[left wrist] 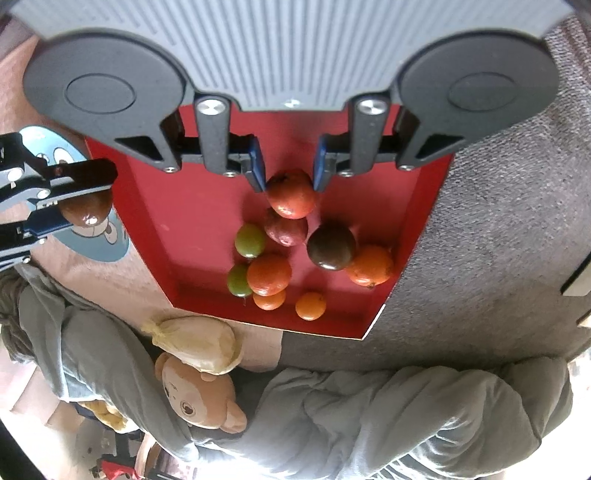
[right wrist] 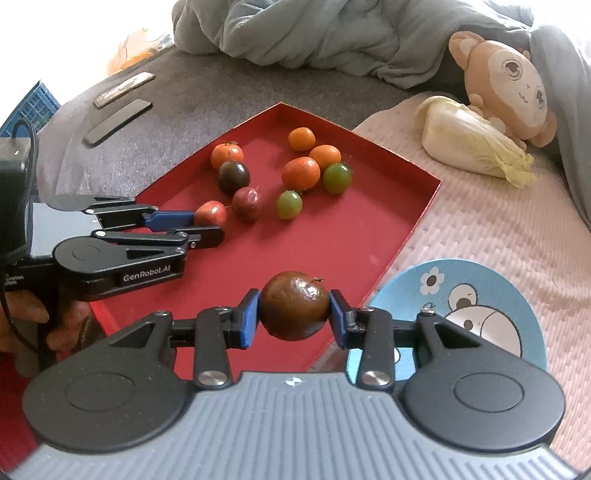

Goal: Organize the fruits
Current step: 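Carry the plum and tomato in both tools over the blue tiger plate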

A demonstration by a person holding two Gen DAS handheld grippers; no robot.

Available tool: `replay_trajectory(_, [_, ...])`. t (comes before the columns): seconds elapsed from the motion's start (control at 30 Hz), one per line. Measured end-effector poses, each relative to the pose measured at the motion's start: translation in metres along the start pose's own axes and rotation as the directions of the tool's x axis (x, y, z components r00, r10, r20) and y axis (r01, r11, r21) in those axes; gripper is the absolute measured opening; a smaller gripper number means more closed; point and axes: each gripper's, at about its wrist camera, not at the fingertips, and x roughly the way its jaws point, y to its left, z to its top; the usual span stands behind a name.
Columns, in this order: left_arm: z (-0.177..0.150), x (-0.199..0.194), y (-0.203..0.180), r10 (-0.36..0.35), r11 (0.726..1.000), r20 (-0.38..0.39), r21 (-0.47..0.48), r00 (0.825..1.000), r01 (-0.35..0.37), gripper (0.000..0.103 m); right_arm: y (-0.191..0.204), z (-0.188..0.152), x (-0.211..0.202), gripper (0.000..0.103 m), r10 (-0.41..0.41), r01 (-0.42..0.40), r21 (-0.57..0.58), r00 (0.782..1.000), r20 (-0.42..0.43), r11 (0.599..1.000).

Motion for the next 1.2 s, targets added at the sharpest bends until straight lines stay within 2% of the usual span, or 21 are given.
replay_trajectory(0.3, [-0.01, -0.002, -0.024, 0.039, 0.994, -0.001, 0.104, 0.999, -0.039, 0.031, -0.009, 0.003, 0.001, 0.045, 0.003, -0.003, 0.002, 1.0, 0.004, 1.0])
replay_trajectory(0.5, [-0.013, -0.009, -0.031, 0.055, 0.994, -0.016, 0.099, 0.998, -0.053, 0.031, -0.012, 0.005, 0.001, 0.045, 0.006, -0.006, 0.01, 1.0, 0.007, 1.0])
replay_trajectory(0.67, [-0.011, -0.019, -0.045, 0.044, 0.99, 0.011, 0.131, 0.999, -0.045, 0.031, -0.016, 0.007, -0.002, 0.045, 0.004, -0.004, 0.026, 1.0, 0.02, 1.0])
replay_trajectory(1.2, [-0.003, -0.023, -0.067, 0.011, 0.991, 0.023, 0.131, 1.0, -0.014, 0.031, -0.034, 0.003, -0.015, 0.045, 0.008, -0.011, 0.072, 0.999, 0.044, 0.997])
